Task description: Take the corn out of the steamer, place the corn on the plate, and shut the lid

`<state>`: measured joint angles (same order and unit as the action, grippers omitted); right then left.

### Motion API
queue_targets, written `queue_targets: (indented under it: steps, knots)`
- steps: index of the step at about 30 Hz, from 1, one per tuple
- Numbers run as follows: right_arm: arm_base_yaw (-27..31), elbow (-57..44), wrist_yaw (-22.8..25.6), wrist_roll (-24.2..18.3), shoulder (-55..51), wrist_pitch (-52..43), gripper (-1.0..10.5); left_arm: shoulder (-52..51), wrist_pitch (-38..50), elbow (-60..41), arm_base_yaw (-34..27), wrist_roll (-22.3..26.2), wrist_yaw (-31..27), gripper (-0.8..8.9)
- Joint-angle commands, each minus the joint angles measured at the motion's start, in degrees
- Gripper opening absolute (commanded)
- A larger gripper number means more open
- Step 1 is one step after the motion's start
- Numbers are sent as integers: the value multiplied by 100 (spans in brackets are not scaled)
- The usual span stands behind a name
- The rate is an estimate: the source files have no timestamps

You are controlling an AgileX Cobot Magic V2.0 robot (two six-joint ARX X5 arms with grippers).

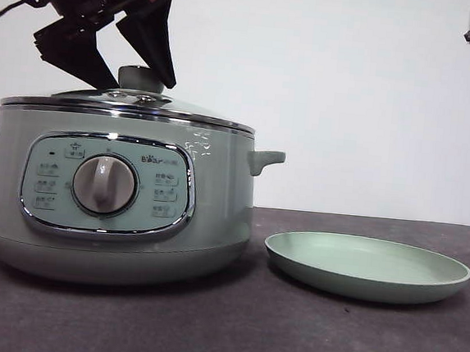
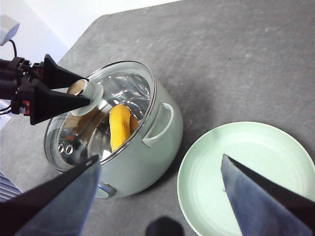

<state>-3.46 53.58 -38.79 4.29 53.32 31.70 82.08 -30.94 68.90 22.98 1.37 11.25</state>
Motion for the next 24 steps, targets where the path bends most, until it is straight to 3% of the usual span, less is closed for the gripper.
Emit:
queue_targets:
  steps: [1,8,17,22,24]
  knots:
    - [-9,26,13,37,4,-20,410,68,-24,-17,57,48,-61,335]
    - [-9,24,15,37,4,-20,409,72,-68,-17,70,321,-68,-11]
    - [-98,26,13,144,4,-197,409,-85,90,-17,68,326,-74,-9]
    - [-503,33,50,358,109,-584,406,-579,264,-15,50,317,-225,-9]
    - [-802,96,302,376,249,-667,406,-879,284,-15,50,317,-413,-9]
